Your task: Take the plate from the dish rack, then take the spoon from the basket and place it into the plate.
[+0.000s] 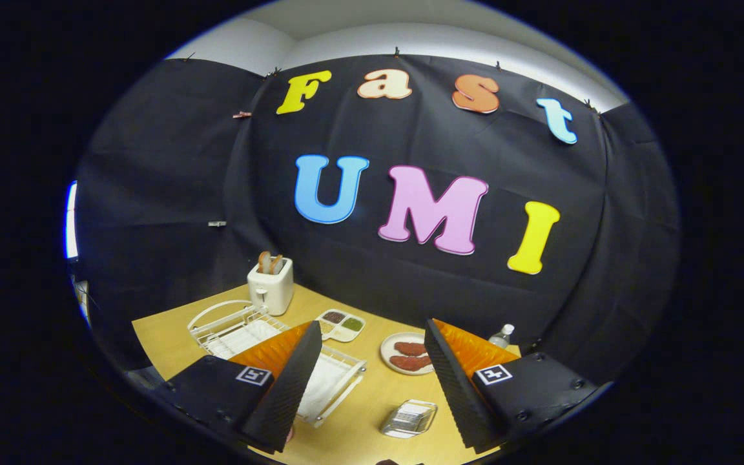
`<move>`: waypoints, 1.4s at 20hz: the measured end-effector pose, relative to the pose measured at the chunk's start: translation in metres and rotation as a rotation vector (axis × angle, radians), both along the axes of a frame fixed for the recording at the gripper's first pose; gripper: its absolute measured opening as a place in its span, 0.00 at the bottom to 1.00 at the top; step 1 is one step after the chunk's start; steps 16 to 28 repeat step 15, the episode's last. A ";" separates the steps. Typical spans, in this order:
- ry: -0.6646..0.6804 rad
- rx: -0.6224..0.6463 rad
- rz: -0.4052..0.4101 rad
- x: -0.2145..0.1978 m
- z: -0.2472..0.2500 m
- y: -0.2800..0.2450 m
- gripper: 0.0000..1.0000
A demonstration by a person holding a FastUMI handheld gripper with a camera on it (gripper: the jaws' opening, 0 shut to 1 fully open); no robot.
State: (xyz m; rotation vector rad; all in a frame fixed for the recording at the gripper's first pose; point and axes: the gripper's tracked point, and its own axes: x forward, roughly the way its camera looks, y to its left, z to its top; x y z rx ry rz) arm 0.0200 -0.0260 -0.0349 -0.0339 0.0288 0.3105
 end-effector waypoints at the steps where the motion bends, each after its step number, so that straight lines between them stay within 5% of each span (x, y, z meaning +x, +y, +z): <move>1: -0.020 0.003 -0.022 -0.001 0.010 -0.017 0.98; 10: -0.014 0.042 -0.093 -0.001 0.008 -0.089 0.98; 28: -0.022 0.049 -0.102 -0.004 0.008 -0.102 0.98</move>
